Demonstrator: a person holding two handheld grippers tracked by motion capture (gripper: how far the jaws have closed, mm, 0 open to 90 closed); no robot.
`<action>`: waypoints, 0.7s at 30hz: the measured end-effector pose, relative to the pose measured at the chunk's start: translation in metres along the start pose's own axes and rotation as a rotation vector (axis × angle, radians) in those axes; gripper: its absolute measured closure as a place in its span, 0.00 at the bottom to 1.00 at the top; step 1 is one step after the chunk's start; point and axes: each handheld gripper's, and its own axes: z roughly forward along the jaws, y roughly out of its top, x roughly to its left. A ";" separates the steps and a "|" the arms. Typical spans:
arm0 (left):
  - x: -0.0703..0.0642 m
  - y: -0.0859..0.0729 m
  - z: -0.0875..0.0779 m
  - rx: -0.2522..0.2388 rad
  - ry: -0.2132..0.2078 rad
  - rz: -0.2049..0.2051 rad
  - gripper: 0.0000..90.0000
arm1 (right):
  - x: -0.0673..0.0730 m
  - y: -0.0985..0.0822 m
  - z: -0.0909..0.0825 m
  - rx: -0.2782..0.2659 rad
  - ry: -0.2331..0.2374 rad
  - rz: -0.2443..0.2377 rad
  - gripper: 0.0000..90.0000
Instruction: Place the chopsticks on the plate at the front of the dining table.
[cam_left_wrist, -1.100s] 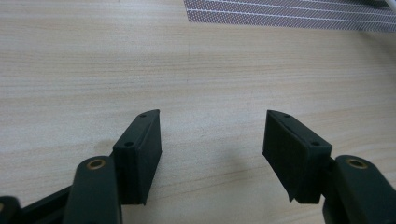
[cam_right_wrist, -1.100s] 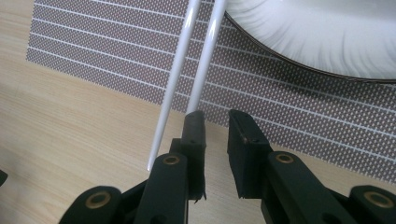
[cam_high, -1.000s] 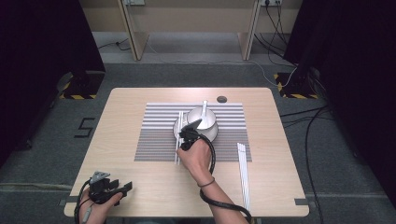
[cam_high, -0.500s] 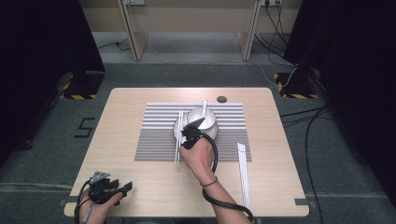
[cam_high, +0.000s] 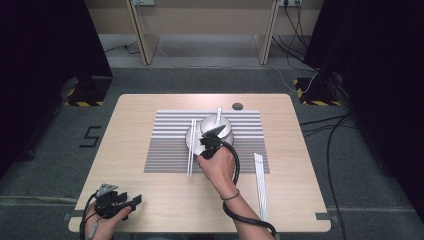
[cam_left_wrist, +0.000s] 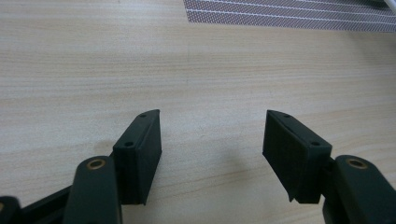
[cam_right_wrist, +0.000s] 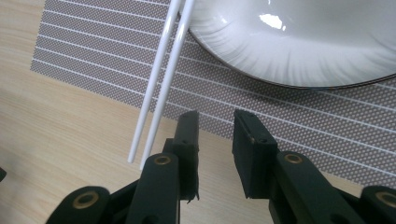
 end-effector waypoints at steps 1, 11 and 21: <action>0.000 0.000 0.000 -0.004 0.000 -0.003 0.41 | -0.001 0.000 -0.001 -0.001 -0.001 -0.003 0.79; 0.000 0.000 0.000 0.000 0.002 0.001 0.41 | -0.013 -0.007 -0.009 -0.019 -0.013 -0.013 0.77; 0.000 0.000 0.000 0.000 0.002 0.001 0.41 | -0.039 -0.019 -0.023 -0.051 -0.028 -0.004 0.75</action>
